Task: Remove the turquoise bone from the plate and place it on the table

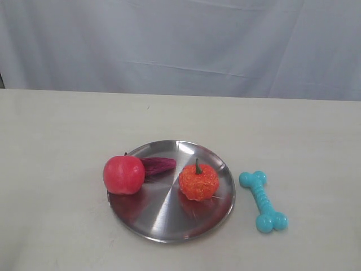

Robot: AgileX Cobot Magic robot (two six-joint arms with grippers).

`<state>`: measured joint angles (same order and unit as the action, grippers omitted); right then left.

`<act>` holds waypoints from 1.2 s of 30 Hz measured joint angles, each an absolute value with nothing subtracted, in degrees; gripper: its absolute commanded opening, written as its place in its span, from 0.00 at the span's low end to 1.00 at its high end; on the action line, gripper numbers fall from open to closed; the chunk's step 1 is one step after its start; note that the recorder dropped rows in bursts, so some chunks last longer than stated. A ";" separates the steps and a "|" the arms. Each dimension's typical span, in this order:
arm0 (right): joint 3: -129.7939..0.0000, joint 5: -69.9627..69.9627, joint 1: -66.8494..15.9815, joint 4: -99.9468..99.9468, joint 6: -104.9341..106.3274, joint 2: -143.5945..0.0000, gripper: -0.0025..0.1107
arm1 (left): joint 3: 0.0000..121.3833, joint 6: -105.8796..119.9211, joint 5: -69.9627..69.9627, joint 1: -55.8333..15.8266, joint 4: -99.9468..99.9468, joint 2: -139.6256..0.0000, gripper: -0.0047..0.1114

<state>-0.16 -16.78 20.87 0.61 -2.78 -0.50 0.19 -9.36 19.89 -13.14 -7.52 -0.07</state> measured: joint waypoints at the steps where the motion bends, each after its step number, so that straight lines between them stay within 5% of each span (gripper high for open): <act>1: -0.16 -17.18 20.87 0.61 -2.78 -0.50 0.02 | 0.19 -9.36 19.89 -13.14 -7.52 -0.07 0.04; 36: -0.16 -18.97 20.87 0.00 -1.80 -0.45 0.02 | 0.19 -9.36 19.89 -13.14 -7.52 -0.07 0.04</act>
